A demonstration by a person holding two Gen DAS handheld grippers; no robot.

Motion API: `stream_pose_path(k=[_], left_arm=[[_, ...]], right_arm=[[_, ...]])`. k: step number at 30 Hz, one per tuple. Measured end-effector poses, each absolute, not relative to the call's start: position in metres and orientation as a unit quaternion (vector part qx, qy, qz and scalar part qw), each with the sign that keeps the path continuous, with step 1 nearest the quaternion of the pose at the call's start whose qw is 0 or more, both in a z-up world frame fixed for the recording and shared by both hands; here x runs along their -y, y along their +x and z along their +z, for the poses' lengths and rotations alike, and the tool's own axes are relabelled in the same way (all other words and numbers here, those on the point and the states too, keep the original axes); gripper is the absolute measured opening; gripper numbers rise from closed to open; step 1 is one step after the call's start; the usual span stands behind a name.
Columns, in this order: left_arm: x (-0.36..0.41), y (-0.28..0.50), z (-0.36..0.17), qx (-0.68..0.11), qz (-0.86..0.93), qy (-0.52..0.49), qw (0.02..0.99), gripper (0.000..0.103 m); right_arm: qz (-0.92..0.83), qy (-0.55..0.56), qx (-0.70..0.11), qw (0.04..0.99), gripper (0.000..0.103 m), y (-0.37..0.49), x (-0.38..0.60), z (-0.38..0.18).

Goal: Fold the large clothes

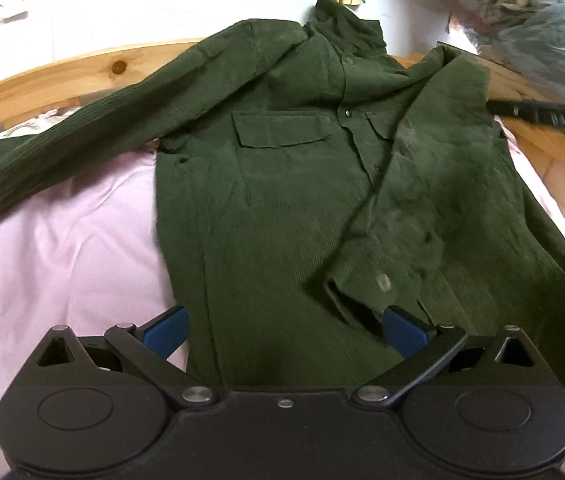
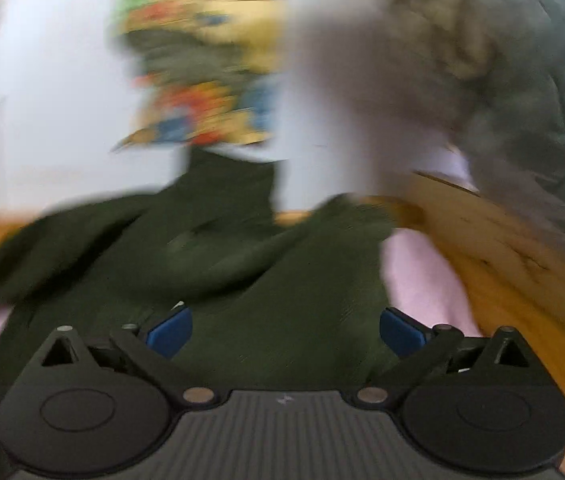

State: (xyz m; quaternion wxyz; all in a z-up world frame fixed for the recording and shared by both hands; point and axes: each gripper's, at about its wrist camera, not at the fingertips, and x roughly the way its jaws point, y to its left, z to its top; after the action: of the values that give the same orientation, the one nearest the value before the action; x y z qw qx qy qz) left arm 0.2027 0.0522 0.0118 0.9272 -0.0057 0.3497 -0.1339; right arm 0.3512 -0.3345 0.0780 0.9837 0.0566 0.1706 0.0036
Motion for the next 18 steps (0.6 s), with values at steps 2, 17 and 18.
stream_pose_path(k=[2, 17, 18], left_arm=[[-0.048, 0.221, 0.01, -0.346, -0.142, -0.009, 0.927, 0.102], [0.005, 0.31, -0.022, -0.334, -0.242, -0.04, 0.91, 0.018], [0.008, 0.311, -0.023, -0.331, -0.23, -0.024, 0.915, 0.011]], right_arm=[[0.002, 0.122, -0.187, 0.975, 0.098, 0.382, 0.36, 0.088], [-0.126, -0.191, -0.188, 0.955, 0.02, 0.481, 0.314, 0.092], [-0.13, -0.177, -0.196, 0.956, 0.022, 0.486, 0.317, 0.088]])
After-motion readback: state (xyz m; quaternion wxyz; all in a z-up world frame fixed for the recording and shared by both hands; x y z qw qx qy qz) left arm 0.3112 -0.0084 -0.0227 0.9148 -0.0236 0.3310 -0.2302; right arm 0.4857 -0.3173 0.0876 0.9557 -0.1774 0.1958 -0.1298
